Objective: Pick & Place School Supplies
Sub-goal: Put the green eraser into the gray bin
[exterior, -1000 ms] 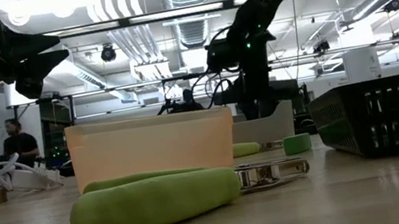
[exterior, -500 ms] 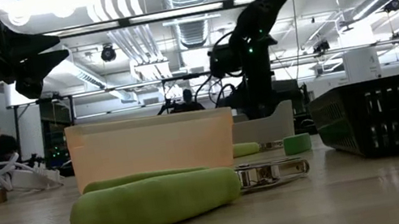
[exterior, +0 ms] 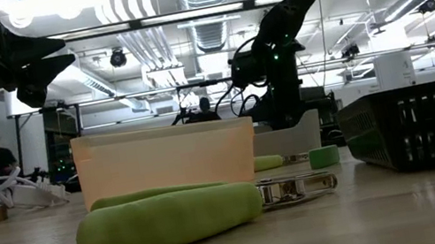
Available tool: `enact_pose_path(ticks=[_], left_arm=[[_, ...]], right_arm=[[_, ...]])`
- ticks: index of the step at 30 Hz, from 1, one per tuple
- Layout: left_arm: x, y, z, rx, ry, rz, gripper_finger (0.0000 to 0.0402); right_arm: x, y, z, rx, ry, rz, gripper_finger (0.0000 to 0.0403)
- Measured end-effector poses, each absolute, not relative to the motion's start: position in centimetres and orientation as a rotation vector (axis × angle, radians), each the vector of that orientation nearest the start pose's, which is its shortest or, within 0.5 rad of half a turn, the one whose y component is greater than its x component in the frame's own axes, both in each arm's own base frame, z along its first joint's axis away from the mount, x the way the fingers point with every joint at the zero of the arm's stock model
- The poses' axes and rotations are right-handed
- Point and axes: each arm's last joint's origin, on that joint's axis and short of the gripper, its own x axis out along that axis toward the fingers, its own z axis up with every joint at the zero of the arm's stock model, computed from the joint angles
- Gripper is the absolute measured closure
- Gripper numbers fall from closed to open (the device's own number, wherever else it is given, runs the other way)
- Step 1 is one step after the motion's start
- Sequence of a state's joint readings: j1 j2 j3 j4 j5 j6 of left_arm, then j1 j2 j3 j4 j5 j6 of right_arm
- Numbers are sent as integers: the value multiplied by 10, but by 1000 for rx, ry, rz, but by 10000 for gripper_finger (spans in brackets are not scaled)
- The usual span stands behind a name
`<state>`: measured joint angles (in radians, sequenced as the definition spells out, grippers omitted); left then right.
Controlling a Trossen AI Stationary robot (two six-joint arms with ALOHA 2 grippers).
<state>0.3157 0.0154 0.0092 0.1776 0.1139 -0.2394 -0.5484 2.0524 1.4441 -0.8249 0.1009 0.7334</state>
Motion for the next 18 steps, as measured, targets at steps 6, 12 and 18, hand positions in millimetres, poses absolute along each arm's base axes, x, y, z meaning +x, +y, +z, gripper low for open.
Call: enact_pose_path(ticks=[6, 12, 18], left_arm=[[93, 27, 182, -201, -190, 180, 214], [93, 27, 182, -202, -190, 180, 214], [93, 27, 182, -201, -191, 180, 214]], right_arm=[[332, -206, 151, 903, 1178, -1046, 308], [332, -206, 151, 913, 1172, -1054, 276], [333, -207, 151, 918, 1160, -1050, 246]])
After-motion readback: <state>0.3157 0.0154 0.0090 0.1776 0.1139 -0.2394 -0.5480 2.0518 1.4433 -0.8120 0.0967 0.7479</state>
